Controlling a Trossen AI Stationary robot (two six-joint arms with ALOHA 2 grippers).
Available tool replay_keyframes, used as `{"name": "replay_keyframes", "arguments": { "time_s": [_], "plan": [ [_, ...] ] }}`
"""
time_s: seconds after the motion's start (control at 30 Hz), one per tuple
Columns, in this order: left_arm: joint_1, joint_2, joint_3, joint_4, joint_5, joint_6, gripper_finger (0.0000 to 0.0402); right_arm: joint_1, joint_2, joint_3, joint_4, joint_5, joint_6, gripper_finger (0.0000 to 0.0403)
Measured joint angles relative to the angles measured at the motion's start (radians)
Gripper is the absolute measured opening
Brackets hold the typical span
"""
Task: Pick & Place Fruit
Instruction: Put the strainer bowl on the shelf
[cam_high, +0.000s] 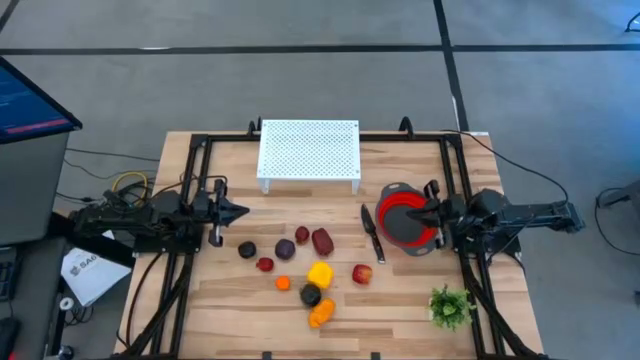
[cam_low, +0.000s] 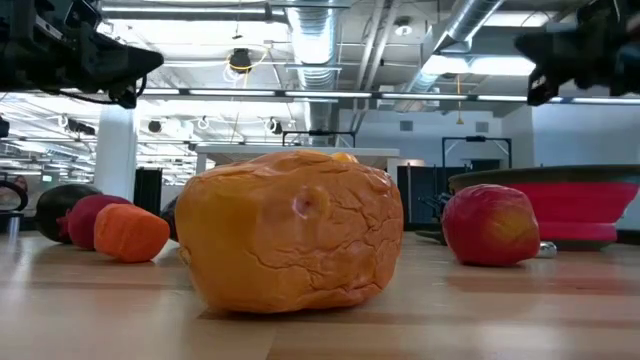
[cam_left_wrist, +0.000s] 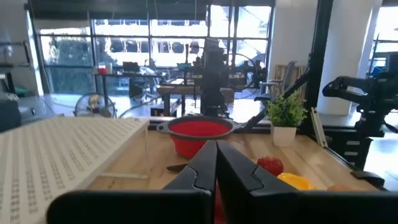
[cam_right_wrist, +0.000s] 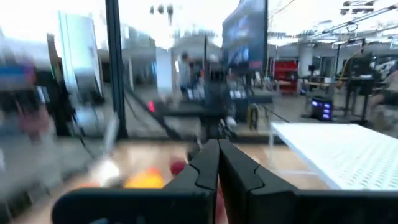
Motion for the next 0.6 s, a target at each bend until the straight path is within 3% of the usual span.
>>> {"name": "replay_keyframes", "arguments": {
  "time_s": [0.13, 0.23, 0.47, 0.6],
  "plan": [
    [0.000, 0.000, 0.000, 0.010, 0.000, 0.001, 0.0004, -0.018, -0.001, 0.002, 0.123, 0.000, 0.105, 0.0005],
    [0.000, 0.006, 0.000, 0.012, 0.000, 0.002, 0.0004, -0.037, 0.008, 0.037, 0.053, 0.043, 0.149, 0.0005],
    [0.000, 0.052, 0.000, 0.048, 0.000, 0.004, 0.0004, -0.066, 0.207, 0.268, -0.441, 0.264, 0.334, 0.0008],
    [0.000, 0.095, 0.000, 0.084, 0.000, 0.003, 0.0004, -0.094, 0.407, 0.407, -0.654, 0.288, 0.427, 0.0034]
  ]
}}
